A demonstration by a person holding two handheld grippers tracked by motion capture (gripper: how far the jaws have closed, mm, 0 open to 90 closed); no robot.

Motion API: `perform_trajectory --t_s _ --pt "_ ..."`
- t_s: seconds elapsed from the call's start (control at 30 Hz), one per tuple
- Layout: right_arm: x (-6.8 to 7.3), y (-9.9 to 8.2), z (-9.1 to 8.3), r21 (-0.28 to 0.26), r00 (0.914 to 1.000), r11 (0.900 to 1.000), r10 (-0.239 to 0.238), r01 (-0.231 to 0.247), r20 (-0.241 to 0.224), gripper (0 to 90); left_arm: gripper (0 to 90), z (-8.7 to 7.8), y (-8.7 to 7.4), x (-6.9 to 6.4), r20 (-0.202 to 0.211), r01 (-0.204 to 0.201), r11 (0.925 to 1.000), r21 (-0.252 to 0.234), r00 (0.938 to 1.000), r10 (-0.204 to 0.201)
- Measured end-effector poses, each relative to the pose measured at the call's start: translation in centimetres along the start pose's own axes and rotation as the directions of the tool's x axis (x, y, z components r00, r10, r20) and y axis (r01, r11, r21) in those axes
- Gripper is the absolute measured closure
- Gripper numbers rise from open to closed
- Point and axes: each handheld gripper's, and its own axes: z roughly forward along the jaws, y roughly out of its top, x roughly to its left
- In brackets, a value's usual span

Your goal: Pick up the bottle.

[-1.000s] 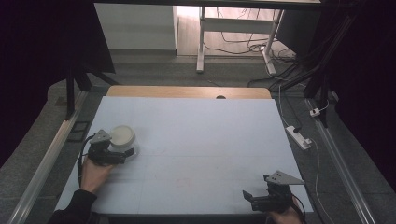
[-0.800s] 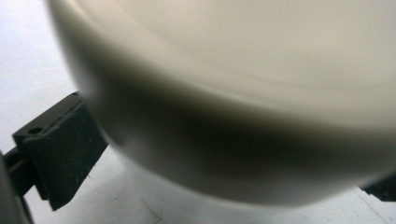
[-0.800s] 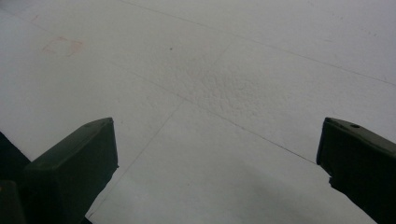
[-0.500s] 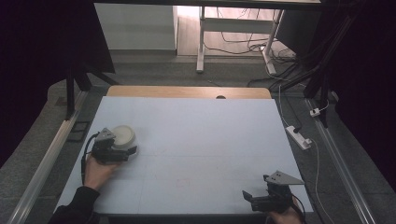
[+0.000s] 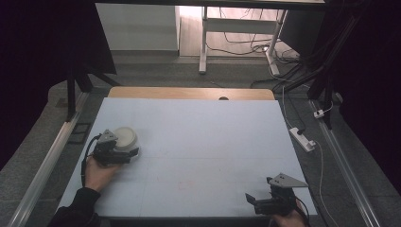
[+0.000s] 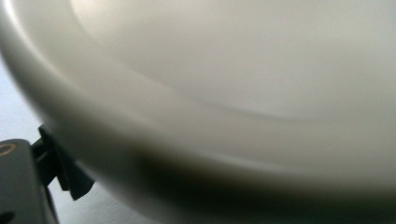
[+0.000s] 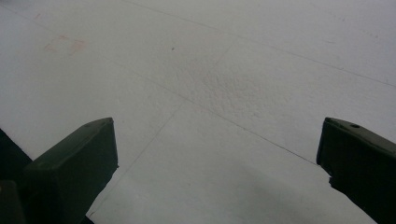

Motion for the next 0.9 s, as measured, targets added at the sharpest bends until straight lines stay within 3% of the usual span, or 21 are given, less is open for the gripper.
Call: perform_trajectory --t_s 0.1,0.23,0.6,0.9 --pt "0.0 0.0 0.0 0.0 1.0 1.0 -0.001 0.001 0.001 0.0 6.9 -0.1 0.0 0.2 0.004 0.026 0.9997 -0.001 0.9996 -0.026" --pt "0.0 0.0 0.0 -0.001 1.0 1.0 0.0 0.0 0.0 0.0 7.0 -0.2 0.1 0.2 0.003 0.029 0.9996 0.003 0.9996 -0.029" --pt "0.0 0.0 0.0 -0.002 1.0 1.0 0.001 -0.001 -0.002 0.0 7.1 -0.6 1.4 -1.6 0.051 -0.026 0.9995 -0.018 0.9983 0.027" --pt "0.0 0.0 0.0 -0.001 1.0 1.0 0.002 -0.002 -0.001 0.0 7.1 -1.0 3.0 -3.5 0.103 -0.078 0.9965 -0.032 0.9915 0.081"
